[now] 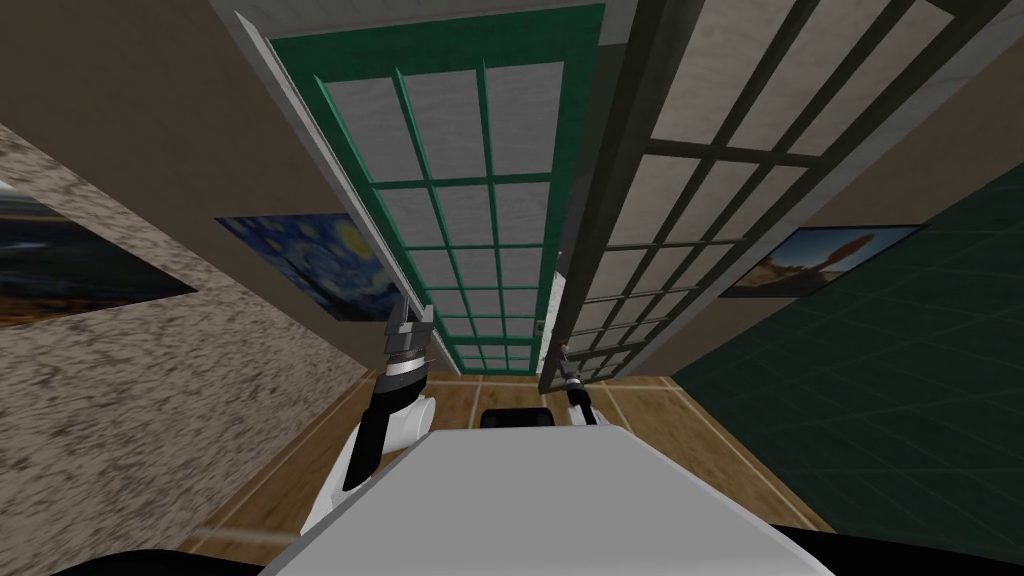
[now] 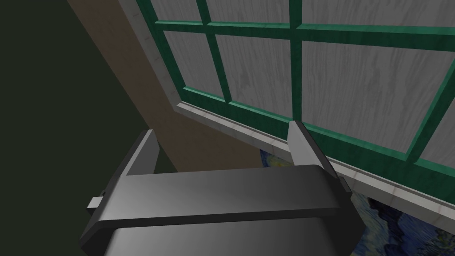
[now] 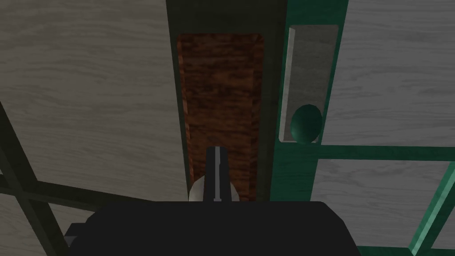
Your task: Pull the door open
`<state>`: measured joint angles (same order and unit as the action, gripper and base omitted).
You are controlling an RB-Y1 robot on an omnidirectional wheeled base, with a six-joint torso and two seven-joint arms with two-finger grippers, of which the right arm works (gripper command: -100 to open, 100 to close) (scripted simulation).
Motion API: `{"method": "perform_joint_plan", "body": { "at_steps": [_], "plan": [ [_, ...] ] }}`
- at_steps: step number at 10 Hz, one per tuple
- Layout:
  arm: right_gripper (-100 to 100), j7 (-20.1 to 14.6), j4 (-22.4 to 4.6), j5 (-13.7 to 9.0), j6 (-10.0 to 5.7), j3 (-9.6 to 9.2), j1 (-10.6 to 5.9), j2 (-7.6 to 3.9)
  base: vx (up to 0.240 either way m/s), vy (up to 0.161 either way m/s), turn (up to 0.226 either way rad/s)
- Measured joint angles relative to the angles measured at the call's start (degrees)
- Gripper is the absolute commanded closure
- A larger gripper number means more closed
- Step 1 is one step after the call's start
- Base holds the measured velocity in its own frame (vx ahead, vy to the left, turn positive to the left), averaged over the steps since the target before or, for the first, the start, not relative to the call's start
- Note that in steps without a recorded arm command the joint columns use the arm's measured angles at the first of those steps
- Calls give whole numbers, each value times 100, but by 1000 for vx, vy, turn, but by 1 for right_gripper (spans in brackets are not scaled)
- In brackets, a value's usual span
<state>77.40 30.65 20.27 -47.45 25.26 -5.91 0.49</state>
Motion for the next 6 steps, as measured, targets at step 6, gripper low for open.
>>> {"method": "perform_joint_plan", "body": {
  "at_steps": [6],
  "plan": [
    [-100, -195, -192, 121, -242, -160, -108, -432, -182, -12, 84]
  ]
}}
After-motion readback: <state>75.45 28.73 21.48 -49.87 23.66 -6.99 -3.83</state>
